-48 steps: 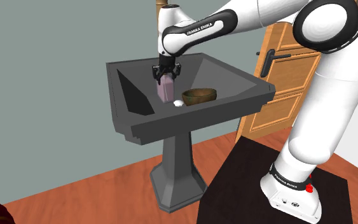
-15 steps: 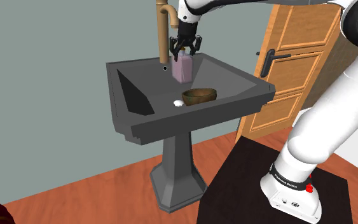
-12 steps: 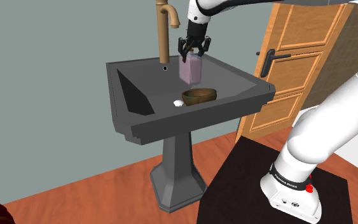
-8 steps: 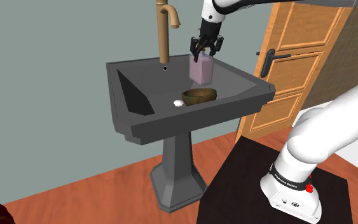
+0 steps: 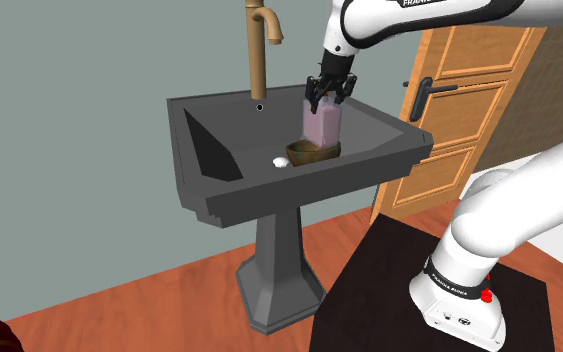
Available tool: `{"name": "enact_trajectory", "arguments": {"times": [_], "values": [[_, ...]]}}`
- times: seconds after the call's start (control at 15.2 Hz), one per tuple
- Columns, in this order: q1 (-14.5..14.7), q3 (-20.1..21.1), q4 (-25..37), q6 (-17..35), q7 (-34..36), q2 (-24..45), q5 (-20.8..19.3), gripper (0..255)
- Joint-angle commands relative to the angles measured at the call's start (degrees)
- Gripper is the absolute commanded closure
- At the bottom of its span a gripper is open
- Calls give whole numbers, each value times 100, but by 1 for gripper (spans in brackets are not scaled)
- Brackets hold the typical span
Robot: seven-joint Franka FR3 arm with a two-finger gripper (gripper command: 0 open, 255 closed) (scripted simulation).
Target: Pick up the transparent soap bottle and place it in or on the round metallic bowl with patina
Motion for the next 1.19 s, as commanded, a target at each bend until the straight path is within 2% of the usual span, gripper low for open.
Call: {"name": "enact_trajectory", "arguments": {"times": [0.0,0.2,0.73,0.79,1.12], "values": [[3,9,-147,155,22,3,-3,255],[2,9,-411,414,42,-1,-10,255],[4,8,-411,414,43,-1,-12,255],[1,-1,-412,408,32,-8,-13,0],[4,8,-411,414,43,-1,-12,0]]}}
